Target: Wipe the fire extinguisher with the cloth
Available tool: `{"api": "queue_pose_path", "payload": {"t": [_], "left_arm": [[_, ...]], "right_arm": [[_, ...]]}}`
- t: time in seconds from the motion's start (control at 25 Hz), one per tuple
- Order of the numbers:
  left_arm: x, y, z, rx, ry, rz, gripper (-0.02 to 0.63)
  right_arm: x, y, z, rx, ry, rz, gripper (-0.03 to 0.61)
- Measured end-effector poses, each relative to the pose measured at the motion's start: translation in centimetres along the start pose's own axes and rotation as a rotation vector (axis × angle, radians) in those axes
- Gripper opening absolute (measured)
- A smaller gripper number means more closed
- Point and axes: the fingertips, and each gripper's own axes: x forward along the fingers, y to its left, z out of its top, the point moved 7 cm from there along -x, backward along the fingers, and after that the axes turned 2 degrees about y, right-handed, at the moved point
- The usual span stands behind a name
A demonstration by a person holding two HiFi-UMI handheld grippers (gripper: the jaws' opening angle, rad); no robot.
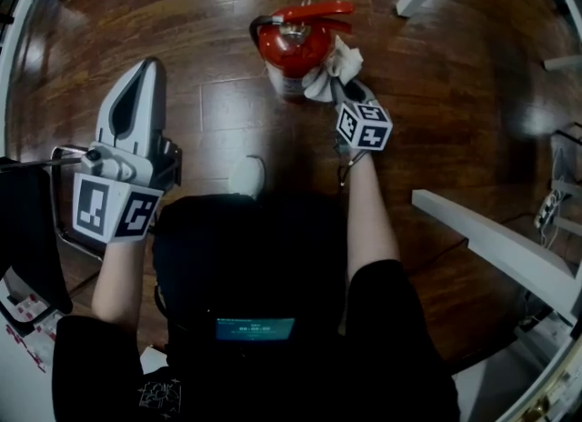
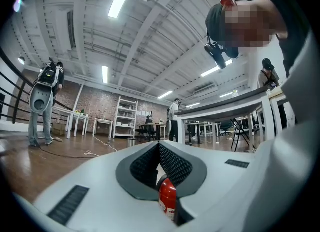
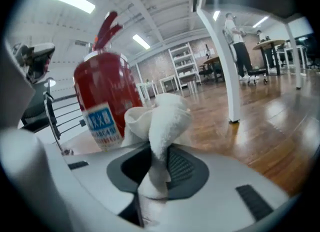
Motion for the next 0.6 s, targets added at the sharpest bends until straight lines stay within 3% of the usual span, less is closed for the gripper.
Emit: {"api": "queue_pose_path", "payload": {"t": [0.16, 0.28, 0.44, 0.6], "left_arm": [[-0.1, 0.0, 0.3, 0.001, -0.01, 0.004, 0.002], [-0.3, -0.1, 0.4, 0.004, -0.011, 0.006, 0.002], [-0.4, -0.3, 0.4, 0.002, -0.012, 0.006, 0.002], [-0.4, -0.6, 0.4, 0.002, -0.011, 0.003, 0.002]], "right_arm": [[-7.0, 1.0, 6.8, 0.015, -0.276, 0.062, 0.094], [-11.8, 3.4, 11.2, -0.029, -0.439, 0.138, 0.095], [-14.0, 7.0, 14.2, -0.164, -0.496, 0.172, 0.095], [-12.8, 9.9, 14.1, -0.28, -0.444, 0.203, 0.095]]}}
